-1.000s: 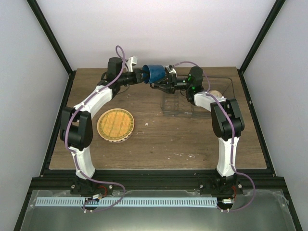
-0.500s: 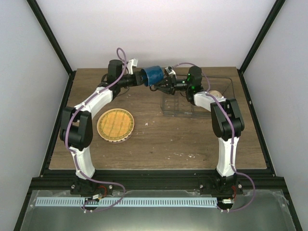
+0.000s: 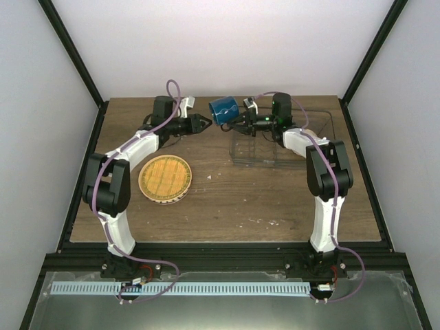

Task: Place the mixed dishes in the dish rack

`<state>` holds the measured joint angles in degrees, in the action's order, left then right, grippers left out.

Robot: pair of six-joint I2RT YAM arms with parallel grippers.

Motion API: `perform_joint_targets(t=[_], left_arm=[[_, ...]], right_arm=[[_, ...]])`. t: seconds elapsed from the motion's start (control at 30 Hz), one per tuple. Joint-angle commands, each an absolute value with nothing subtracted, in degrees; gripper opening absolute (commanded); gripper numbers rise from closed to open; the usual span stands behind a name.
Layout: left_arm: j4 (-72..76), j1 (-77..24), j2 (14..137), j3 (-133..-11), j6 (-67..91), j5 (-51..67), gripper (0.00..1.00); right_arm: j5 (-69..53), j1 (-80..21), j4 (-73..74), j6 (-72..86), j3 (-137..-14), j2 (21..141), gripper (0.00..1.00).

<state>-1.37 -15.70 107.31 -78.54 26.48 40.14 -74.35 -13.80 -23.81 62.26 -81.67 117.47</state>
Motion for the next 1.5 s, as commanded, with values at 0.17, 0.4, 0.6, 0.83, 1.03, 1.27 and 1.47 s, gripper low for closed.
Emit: perform_joint_targets(t=[0.17, 0.4, 0.6, 0.83, 1.03, 1.27, 1.47], left_arm=[[-13.1, -9.6, 101.5, -81.7, 16.0, 31.9, 0.96], [-18.7, -7.9, 100.9, -84.6, 12.9, 28.4, 1.00], [-19.2, -7.7, 101.8, -85.4, 12.8, 28.7, 1.00], [-19.6, -7.7, 102.8, -86.1, 12.6, 29.5, 1.00], [-19.7, -7.7, 103.4, -86.2, 12.8, 30.4, 1.00], [-20.2, -7.6, 103.4, -86.1, 12.7, 30.5, 1.00], [-20.6, -7.6, 103.4, -86.4, 12.6, 30.4, 1.00]], right_arm=[[-59.7, -7.5, 20.1, 27.7, -94.4, 107.4, 0.01], [-43.8, -4.6, 36.2, 19.7, -94.5, 102.6, 0.01], [-31.0, -4.5, 44.4, 19.3, -94.2, 100.1, 0.01], [-21.6, -3.3, 46.8, 21.5, -90.5, 98.0, 0.01], [-20.7, 0.4, 43.0, 22.7, -84.8, 95.8, 0.01], [-29.3, 6.0, 34.8, 23.8, -76.2, 95.1, 0.01], [-32.5, 6.2, 33.3, 22.9, -75.8, 98.0, 0.01]])
